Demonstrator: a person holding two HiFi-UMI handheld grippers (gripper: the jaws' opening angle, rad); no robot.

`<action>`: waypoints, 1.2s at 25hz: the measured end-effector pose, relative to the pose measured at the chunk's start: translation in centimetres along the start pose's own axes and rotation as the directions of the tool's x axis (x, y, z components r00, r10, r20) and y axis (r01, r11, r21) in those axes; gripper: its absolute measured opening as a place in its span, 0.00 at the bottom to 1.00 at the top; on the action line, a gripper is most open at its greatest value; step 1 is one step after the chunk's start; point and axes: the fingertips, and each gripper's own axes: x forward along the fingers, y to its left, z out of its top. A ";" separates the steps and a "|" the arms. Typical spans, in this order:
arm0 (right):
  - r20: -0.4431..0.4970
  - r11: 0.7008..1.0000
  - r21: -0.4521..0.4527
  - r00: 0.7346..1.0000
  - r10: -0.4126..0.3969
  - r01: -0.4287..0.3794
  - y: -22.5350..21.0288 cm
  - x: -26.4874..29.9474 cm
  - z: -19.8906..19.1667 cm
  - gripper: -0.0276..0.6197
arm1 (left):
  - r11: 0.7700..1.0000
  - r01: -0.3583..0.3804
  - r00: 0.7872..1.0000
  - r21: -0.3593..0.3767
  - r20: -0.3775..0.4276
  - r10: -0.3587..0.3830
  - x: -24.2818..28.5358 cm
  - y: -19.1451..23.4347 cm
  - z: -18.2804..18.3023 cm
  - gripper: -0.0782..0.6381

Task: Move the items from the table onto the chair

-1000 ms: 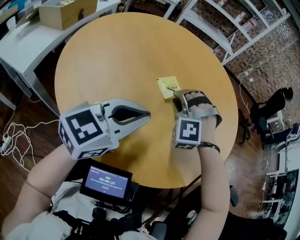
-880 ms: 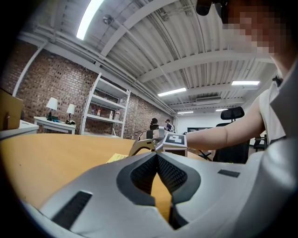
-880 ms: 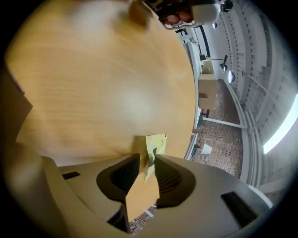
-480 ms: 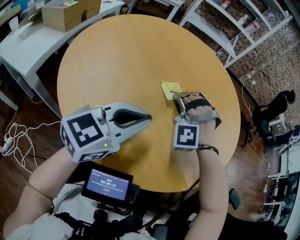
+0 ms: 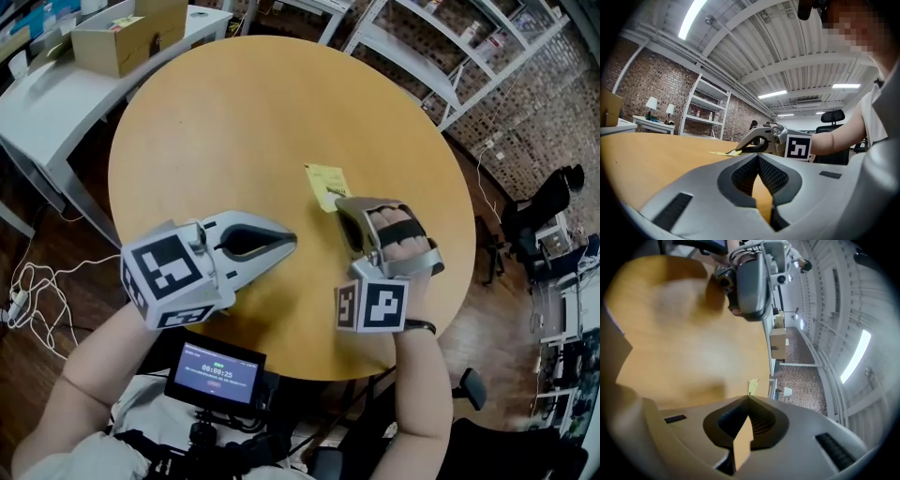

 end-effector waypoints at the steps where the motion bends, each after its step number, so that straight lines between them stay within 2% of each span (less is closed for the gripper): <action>1: 0.016 0.999 0.050 1.000 0.003 -0.004 0.0 -0.6 0.3 0.04 | 1.000 0.004 1.000 0.005 0.002 -0.004 0.1 -0.1 -0.1 0.12; 4: 0.075 0.973 0.228 0.997 0.012 -0.029 -0.2 -2.6 0.9 0.04 | 0.999 0.006 1.000 0.042 0.028 -0.007 0.4 0.0 -0.4 0.12; 6: 0.124 0.921 0.384 0.992 0.012 -0.059 -0.4 -3.9 1.1 0.04 | 0.999 0.008 0.999 0.046 0.034 -0.010 0.7 -0.4 -0.5 0.12; 9: 0.195 0.791 0.604 0.981 -0.025 -0.100 -0.4 -5.5 0.8 0.04 | 0.999 0.032 0.999 0.024 0.010 -0.032 1.4 -1.7 -0.6 0.12; 11: 0.219 0.698 0.708 0.973 -0.069 -0.110 -0.2 -6.4 0.6 0.04 | 0.998 0.055 0.998 0.032 0.000 -0.055 1.9 -2.4 -0.7 0.12; 14: 0.227 0.582 0.805 0.967 -0.118 -0.118 -0.1 -8.0 0.2 0.04 | 0.995 0.074 0.997 0.064 0.016 -0.075 2.3 -2.9 -0.8 0.12; 17: 0.242 0.496 0.857 0.959 -0.147 -0.141 0.1 -9.6 0.0 0.04 | 0.994 0.082 0.996 0.076 0.018 -0.084 2.8 -3.5 -0.8 0.12; 19: 0.236 0.460 0.877 0.959 -0.157 -0.140 0.5 -10.5 -0.5 0.04 | 0.992 0.095 0.995 0.078 0.012 -0.096 3.4 -4.2 -0.8 0.12; 25: 0.187 0.388 0.916 0.965 -0.185 -0.103 1.8 -13.2 -2.7 0.04 | 0.986 0.148 0.989 0.082 -0.008 -0.148 5.8 -6.4 -1.2 0.12; 27: 0.154 0.363 0.928 0.974 -0.169 -0.083 2.3 -14.1 -3.2 0.04 | 0.980 0.180 0.984 0.081 -0.012 -0.180 6.3 -7.2 -1.1 0.12; 30: 0.117 0.300 0.952 0.981 -0.156 -0.066 2.8 -15.4 -3.0 0.04 | 0.977 0.201 0.980 0.075 -0.021 -0.200 5.9 -8.8 -0.6 0.12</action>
